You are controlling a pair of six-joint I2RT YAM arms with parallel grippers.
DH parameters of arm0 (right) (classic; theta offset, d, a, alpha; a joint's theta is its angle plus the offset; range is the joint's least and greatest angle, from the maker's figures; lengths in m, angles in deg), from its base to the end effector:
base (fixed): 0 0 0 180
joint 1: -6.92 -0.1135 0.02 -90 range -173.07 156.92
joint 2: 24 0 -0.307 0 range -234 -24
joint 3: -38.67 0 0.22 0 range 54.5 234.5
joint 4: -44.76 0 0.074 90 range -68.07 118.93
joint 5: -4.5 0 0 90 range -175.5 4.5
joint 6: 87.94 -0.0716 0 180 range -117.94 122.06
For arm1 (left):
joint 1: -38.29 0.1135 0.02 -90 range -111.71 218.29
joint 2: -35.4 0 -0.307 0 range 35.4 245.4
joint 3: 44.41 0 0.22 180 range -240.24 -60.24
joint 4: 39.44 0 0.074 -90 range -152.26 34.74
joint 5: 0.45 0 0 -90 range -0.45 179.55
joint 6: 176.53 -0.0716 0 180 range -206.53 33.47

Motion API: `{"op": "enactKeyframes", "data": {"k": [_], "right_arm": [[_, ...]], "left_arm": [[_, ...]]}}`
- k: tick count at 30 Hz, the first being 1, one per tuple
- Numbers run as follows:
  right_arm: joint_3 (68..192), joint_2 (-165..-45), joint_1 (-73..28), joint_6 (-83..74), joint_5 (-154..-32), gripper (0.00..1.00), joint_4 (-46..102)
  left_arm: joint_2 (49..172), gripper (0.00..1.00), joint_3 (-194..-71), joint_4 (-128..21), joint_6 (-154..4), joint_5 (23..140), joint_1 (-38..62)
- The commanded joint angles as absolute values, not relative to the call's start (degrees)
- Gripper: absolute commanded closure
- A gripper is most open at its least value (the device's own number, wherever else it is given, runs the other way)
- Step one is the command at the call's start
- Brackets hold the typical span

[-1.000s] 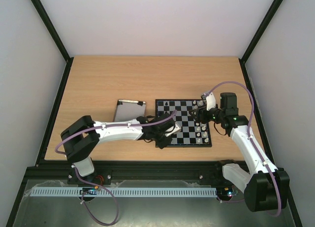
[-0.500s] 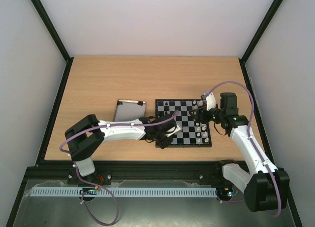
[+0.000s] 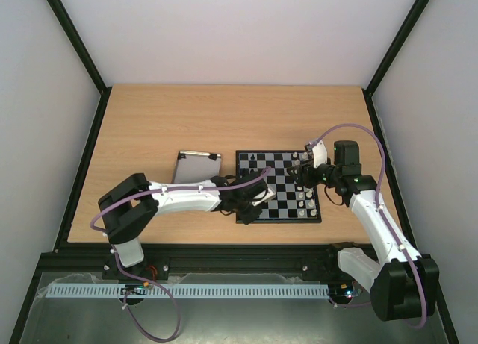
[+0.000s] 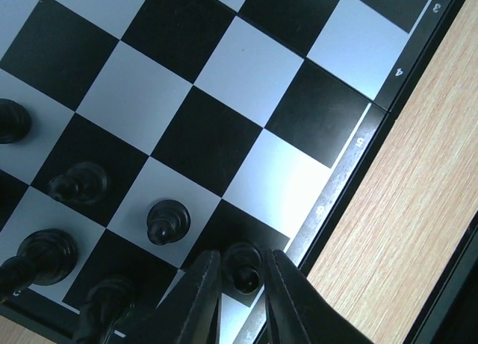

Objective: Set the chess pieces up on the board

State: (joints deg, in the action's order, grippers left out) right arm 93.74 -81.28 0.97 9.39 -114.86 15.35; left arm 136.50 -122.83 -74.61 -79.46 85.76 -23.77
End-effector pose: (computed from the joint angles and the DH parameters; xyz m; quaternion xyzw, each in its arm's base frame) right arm 0.1854 0.0546 0.2918 -0.2204 0.8246 0.2155 0.4744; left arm 0.1643 -0.3198 0.2068 0.4515 0.8477 -0.1832 0.2099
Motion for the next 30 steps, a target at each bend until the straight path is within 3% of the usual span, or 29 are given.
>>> {"op": "enactKeyframes", "data": {"k": [1, 10, 16, 22, 26, 30], "right_arm": [[93.15, -80.37, 1.30, 9.88, -115.26, 0.37, 15.53], [93.16, -80.81, 1.30, 9.88, -115.49, 0.37, 15.58], [93.26, -81.60, 1.29, 9.88, -116.02, 0.37, 15.76], [93.38, -81.92, 1.32, 10.87, -117.15, 0.38, 15.26], [95.23, -82.80, 0.87, 14.72, -118.99, 0.44, 12.94], [104.97, -91.75, -5.84, 19.23, -113.38, 0.51, 6.69]], "left_arm": [[134.58, 0.79, -125.11, -76.94, -79.47, 85.38, -23.44], [124.75, 0.74, -129.04, -82.55, -75.18, 87.02, -17.67], [117.75, 0.70, -122.74, -81.31, -69.49, 88.82, -2.34], [120.07, 0.67, -117.12, -73.18, -61.25, 76.99, 15.11], [123.66, 0.66, -117.41, -70.69, -58.30, 74.41, 18.64], [122.14, 0.63, -116.93, -71.52, -57.55, 74.94, 21.67]]}}
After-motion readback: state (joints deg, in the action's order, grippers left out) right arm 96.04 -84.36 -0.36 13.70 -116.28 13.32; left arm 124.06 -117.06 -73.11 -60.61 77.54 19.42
